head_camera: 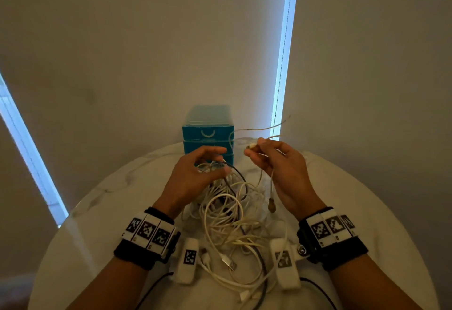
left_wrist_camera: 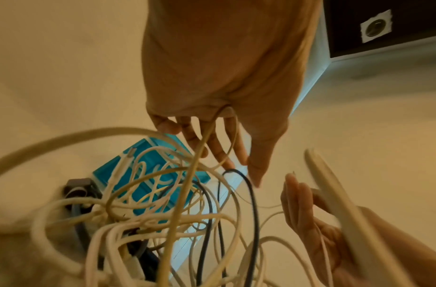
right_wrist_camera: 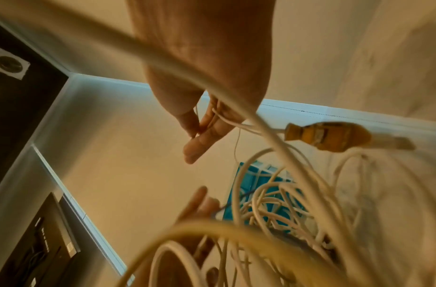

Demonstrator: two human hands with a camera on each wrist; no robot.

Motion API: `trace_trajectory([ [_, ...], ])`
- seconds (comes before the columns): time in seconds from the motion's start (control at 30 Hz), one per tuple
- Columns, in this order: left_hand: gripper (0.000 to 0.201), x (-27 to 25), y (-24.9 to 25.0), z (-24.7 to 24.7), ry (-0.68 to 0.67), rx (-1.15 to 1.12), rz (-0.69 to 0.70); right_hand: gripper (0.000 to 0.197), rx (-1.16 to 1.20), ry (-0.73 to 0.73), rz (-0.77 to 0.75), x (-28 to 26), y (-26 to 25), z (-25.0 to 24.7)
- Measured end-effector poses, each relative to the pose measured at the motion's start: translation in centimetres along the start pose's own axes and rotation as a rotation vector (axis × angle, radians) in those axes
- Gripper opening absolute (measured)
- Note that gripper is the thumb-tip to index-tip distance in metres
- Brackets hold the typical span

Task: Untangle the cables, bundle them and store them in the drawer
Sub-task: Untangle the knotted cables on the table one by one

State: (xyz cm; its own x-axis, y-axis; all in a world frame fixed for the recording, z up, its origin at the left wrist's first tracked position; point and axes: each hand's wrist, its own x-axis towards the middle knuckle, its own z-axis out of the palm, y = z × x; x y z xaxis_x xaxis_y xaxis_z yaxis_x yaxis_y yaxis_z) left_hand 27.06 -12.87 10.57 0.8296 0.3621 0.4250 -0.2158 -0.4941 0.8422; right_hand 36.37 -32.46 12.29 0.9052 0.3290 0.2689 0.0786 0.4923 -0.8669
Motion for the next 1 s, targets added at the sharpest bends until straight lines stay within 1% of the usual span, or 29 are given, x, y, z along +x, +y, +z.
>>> trace_trajectory([
  [0.1,0.040,-0.5,1.4,0.6,-0.020,-0.009,0.074,0.024,-0.077,-0.067,0.031,-0.3,0.3,0.2],
  [0.17,0.032,-0.7,2.0,1.0,-0.012,-0.019,0.119,0.021,-0.122,-0.085,0.030,-0.4,0.3,0.4],
  [0.2,0.026,-0.7,2.2,1.2,0.015,-0.028,0.138,0.020,-0.152,-0.090,0.032,-0.5,0.2,0.5],
  [0.3,0.013,-0.7,2.3,0.9,0.163,-0.110,0.145,0.027,-0.289,-0.089,0.044,-0.3,0.2,0.2],
  [0.33,0.015,-0.6,2.2,0.5,0.219,-0.153,0.131,0.029,-0.331,-0.080,0.048,-0.2,0.2,-0.2],
  [0.4,0.023,-0.2,2.0,-0.5,0.344,-0.244,0.107,0.026,-0.360,-0.042,0.046,0.4,-0.3,-1.3],
  [0.5,0.028,0.5,1.4,-2.9,0.546,-0.388,0.024,0.019,-0.256,0.109,0.012,1.2,-2.1,-3.2],
  [0.57,0.030,0.8,1.1,-4.6,0.632,-0.474,-0.007,0.017,-0.199,0.214,-0.027,1.5,-3.7,-3.8],
  [0.6,0.030,0.8,1.2,-5.4,0.657,-0.524,-0.001,0.017,-0.203,0.238,-0.034,1.7,-4.3,-3.7],
  [0.63,0.029,0.8,1.5,-6.0,0.667,-0.572,0.016,0.017,-0.255,0.246,-0.028,2.0,-4.7,-3.5],
  [0.67,0.028,0.7,2.0,-6.6,0.662,-0.604,0.042,0.016,-0.385,0.230,-0.010,2.5,-4.9,-3.2],
  [0.7,0.027,0.7,2.7,-7.0,0.647,-0.617,0.074,0.014,-0.581,0.178,0.017,3.1,-5.1,-2.9],
  [0.77,0.022,0.6,4.3,-7.8,0.623,-0.589,0.148,0.020,-1.017,-0.018,0.111,4.4,-5.9,-1.8],
  [0.8,0.019,0.5,5.2,-8.3,0.629,-0.559,0.185,0.023,-1.196,-0.118,0.147,5.0,-6.4,-1.1],
  [0.83,0.018,0.5,6.1,-8.8,0.645,-0.521,0.221,0.022,-1.344,-0.195,0.137,5.5,-7.1,-0.3],
  [0.87,0.020,0.5,7.1,-9.5,0.657,-0.479,0.258,0.019,-1.443,-0.218,0.085,5.9,-8.0,0.6],
  [0.9,0.023,0.4,8.1,-10.1,0.648,-0.458,0.299,0.016,-1.489,-0.197,0.023,6.1,-8.9,1.7],
  [0.93,0.027,0.4,9.1,-10.8,0.611,-0.468,0.329,0.017,-1.507,-0.165,-0.038,6.4,-9.6,2.5],
  [0.97,0.030,0.3,10.1,-11.4,0.547,-0.520,0.332,0.020,-1.531,-0.128,-0.103,6.8,-10.0,3.2],
  [1.0,0.031,0.3,10.9,-11.8,0.467,-0.599,0.308,0.020,-1.559,-0.082,-0.166,7.2,-10.3,3.9],
])
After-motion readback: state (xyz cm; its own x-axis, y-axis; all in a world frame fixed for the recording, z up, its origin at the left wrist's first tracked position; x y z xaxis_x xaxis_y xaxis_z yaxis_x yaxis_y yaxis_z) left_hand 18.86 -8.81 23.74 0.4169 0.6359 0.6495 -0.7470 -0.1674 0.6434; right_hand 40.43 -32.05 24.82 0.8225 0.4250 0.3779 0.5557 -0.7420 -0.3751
